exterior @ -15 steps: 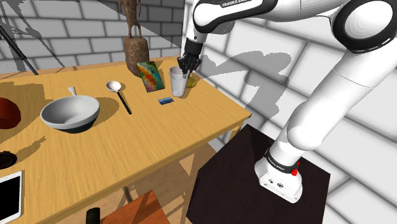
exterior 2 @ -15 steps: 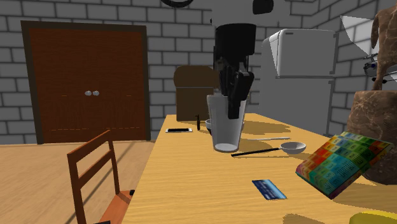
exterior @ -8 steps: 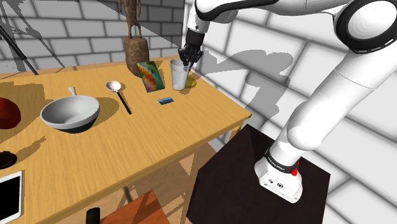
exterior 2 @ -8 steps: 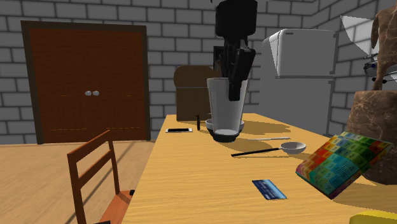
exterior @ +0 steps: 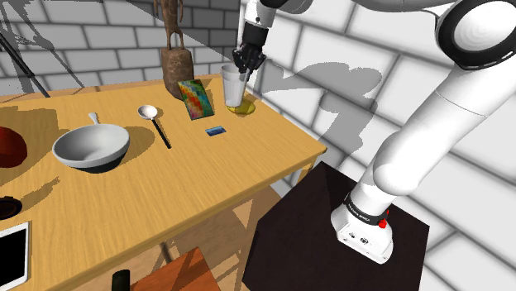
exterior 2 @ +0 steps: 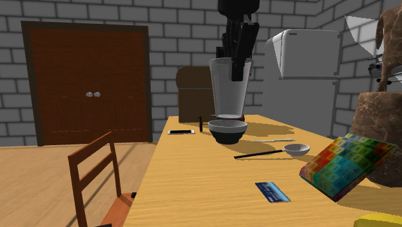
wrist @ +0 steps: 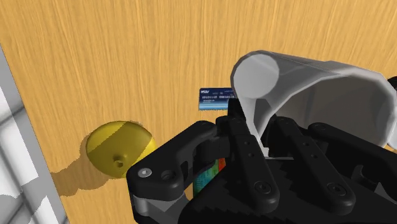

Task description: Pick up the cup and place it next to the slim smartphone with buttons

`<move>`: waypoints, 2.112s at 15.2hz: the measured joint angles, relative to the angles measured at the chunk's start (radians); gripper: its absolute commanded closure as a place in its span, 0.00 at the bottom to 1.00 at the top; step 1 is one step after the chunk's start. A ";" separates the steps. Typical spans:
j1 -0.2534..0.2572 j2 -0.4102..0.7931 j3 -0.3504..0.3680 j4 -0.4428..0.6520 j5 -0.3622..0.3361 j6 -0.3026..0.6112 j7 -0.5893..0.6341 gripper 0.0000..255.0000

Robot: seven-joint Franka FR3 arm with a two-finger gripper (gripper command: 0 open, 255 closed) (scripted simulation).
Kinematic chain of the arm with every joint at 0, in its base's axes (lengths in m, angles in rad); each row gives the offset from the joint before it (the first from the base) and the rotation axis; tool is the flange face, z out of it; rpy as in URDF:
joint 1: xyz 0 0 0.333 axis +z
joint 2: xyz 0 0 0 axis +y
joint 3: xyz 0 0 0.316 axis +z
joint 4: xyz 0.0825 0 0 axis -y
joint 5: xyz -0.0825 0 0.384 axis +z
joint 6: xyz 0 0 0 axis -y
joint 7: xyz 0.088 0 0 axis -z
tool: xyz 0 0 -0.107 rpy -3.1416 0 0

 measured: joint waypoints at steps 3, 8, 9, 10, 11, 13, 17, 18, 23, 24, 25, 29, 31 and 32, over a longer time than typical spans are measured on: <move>0.013 0.004 0.016 0.005 0.000 0.002 0.028 1.00; 0.064 0.017 0.083 -0.013 -0.002 0.048 0.141 1.00; 0.072 0.027 0.093 -0.012 -0.003 0.057 0.159 1.00; 0.083 0.036 0.107 -0.011 -0.005 0.069 0.182 1.00; 0.092 0.038 0.118 -0.014 -0.006 0.076 0.202 1.00; 0.114 0.058 0.146 -0.012 -0.012 0.099 0.251 1.00; 0.158 0.104 0.197 0.016 -0.030 0.127 0.350 1.00; 0.171 0.122 0.210 0.026 -0.037 0.137 0.377 1.00; 0.231 0.223 0.263 0.100 -0.082 0.169 0.502 1.00; 0.244 0.251 0.271 0.132 -0.095 0.165 0.528 1.00; 0.255 0.257 0.279 0.131 -0.101 0.173 0.548 1.00; 0.314 0.348 0.306 0.214 -0.150 0.181 0.645 1.00; 0.347 0.397 0.316 0.265 -0.175 0.177 0.692 1.00; 0.366 0.428 0.320 0.304 -0.191 0.168 0.717 1.00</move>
